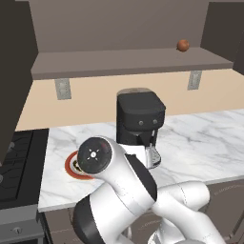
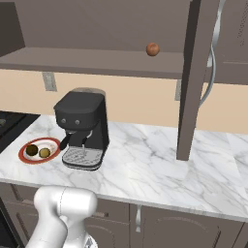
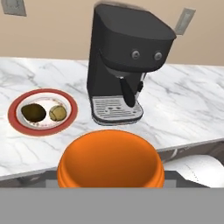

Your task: Pick the avocado and bread from the counter and place them on the plate. Then pick the jam from the cabinet and place it next to the plate. Lastly close the cabinet door.

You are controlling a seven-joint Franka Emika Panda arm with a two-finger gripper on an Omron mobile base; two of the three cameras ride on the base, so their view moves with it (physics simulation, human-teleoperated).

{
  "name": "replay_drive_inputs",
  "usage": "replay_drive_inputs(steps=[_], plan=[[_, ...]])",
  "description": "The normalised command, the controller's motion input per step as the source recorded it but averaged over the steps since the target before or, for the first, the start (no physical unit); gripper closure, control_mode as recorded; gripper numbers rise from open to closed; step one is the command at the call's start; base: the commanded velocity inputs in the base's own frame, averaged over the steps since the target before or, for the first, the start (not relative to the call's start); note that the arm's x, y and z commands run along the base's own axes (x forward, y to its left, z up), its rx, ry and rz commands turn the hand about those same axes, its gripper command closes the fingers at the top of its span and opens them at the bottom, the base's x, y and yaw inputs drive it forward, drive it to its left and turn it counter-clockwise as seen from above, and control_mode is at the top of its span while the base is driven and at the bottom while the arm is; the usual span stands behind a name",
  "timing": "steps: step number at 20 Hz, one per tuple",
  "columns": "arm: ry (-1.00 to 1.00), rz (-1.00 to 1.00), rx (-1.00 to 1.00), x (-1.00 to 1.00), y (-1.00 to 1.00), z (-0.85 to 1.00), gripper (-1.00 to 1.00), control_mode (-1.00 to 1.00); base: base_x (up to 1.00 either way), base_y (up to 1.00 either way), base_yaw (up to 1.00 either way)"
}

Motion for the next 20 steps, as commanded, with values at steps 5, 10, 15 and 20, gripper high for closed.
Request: replay_drive_inputs(steps=[5, 10, 15, 20], plan=[[0.00, 0.04, 0.01, 0.00, 0.24, -0.22, 1.00, -1.00, 0.00, 0.00, 0.00], [0.00, 0.07, 0.02, 0.00, 0.09, -0.20, 1.00, -1.00, 0.00, 0.00, 0.00], [0.00, 0.07, 0.03, 0.00, 0.00, -0.22, 1.00, -1.00, 0.00, 0.00, 0.00], [0.00, 0.05, 0.05, 0.00, 0.00, -0.20, 1.00, -1.00, 0.00, 0.00, 0.00]])
